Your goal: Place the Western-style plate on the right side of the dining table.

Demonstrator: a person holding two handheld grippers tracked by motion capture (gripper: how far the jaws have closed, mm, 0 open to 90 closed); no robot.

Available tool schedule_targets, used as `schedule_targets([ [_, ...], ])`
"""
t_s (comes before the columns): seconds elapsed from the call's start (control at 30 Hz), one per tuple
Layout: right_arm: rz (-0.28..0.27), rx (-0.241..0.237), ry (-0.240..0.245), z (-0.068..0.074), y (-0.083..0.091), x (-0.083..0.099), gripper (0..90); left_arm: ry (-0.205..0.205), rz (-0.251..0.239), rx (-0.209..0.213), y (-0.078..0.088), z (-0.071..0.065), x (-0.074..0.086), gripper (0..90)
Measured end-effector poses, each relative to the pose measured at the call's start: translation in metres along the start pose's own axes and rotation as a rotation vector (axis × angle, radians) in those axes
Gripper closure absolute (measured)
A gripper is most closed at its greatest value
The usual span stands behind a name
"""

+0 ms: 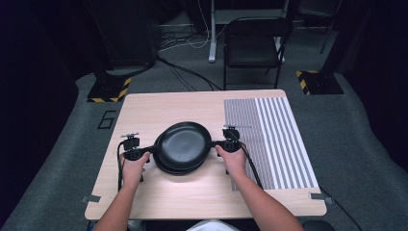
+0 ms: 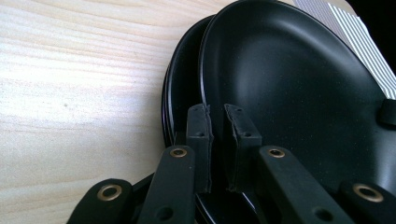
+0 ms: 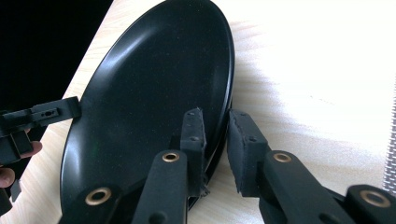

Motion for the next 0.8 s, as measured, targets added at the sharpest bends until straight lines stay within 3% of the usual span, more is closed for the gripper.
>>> schedule_targets([
  [0.07, -0.003, 0.009, 0.005, 0.001, 0.0, 0.0, 76.6, 0.013, 0.016, 0.005, -0.002, -0.001, 0.002, 78.3],
  [0.47, -0.011, 0.012, -0.013, 0.002, 0.001, 0.001, 77.1, 0.057, 0.001, 0.009, -0.008, -0.001, 0.003, 77.3],
  [0.7, -0.012, 0.014, -0.005, 0.002, 0.002, 0.001, 77.3, 0.009, 0.021, -0.054, -0.011, -0.009, 0.001, 75.1],
  [0.8, -0.013, 0.015, -0.004, 0.001, 0.002, 0.001, 77.2, 0.013, 0.023, -0.061, -0.012, -0.01, 0.001, 74.8],
])
Point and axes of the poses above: each handheld gripper's, and its own axes: y roughly backward along the jaws, x roughly out of its underside, z roughly to its left, the point moved 1 cm from there along -y, roughly forward along the jaws, and after that the axes turned 6 degrees about -y, right-handed, at the moved point
